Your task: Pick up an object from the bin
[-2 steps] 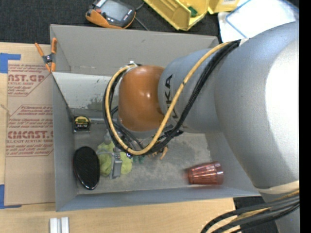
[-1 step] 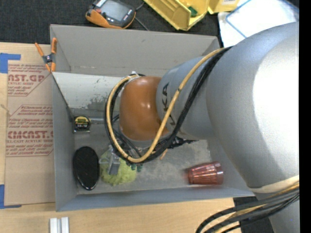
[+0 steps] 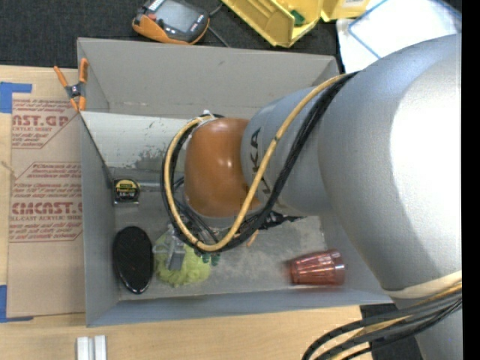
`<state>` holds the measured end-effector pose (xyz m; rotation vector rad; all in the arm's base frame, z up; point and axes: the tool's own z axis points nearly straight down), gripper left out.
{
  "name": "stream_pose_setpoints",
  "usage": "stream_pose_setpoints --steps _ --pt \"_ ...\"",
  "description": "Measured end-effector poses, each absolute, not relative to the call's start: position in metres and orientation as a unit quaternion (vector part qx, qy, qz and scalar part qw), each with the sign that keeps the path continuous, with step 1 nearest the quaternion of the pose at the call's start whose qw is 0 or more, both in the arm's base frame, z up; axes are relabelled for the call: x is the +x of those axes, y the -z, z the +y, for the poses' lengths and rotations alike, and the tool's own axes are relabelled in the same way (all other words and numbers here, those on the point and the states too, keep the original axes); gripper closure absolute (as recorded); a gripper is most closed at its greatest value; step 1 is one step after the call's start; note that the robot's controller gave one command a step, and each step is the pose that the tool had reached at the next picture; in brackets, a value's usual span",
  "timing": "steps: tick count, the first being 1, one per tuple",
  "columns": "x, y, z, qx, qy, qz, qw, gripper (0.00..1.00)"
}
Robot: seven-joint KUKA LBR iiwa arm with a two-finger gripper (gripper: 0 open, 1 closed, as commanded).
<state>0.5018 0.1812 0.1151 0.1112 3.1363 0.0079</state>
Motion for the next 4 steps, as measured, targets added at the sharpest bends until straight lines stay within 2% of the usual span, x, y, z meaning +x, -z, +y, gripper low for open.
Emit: stream_pose_setpoints --steps 1,2,3,4 --pt "0.498 -0.216 0.179 0.019 -0.002 1.0 -0.001 1.0" --pt "0.479 -0.249 0.177 0.035 -0.001 0.999 -0.003 1.0" --pt "0.493 -0.217 0.163 0.037 -0.001 0.999 0.0 1.0" --pt "0.502 -0.208 0.179 0.062 -0.002 0.998 0.0 1.0"
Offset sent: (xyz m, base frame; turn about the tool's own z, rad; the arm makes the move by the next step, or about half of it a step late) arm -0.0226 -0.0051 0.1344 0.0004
